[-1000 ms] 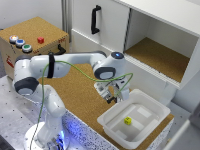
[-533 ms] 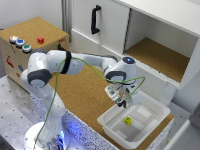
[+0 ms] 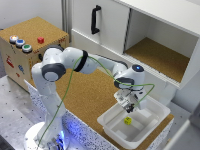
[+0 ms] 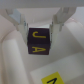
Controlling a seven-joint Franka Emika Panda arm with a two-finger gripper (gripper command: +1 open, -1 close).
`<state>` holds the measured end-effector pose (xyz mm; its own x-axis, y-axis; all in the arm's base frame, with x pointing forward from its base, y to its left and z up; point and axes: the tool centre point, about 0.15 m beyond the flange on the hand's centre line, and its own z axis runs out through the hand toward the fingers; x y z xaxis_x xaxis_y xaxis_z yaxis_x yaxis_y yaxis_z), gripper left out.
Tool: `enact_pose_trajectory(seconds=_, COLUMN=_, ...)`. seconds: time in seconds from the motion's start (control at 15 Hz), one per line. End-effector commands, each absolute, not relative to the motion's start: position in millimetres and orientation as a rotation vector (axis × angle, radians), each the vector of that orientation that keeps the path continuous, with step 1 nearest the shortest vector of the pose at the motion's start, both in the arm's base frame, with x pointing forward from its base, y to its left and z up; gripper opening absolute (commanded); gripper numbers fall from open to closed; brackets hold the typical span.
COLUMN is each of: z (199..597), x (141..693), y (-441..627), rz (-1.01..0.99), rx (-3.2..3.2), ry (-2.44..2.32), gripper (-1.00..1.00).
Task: Put the purple block inside the box
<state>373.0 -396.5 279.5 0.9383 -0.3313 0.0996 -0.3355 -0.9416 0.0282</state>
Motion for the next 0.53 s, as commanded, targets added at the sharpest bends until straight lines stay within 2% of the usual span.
enact_pose_trajectory(seconds=0.0, z=250, x=412, y=-429, rz=0.1, rx=3.137, ry=-0.491, gripper=-1.0)
enact_pose_trajectory(seconds=0.47, z=233, x=430, y=-428, rz=0.067, rx=3.116, ry=-0.465, gripper=-1.0)
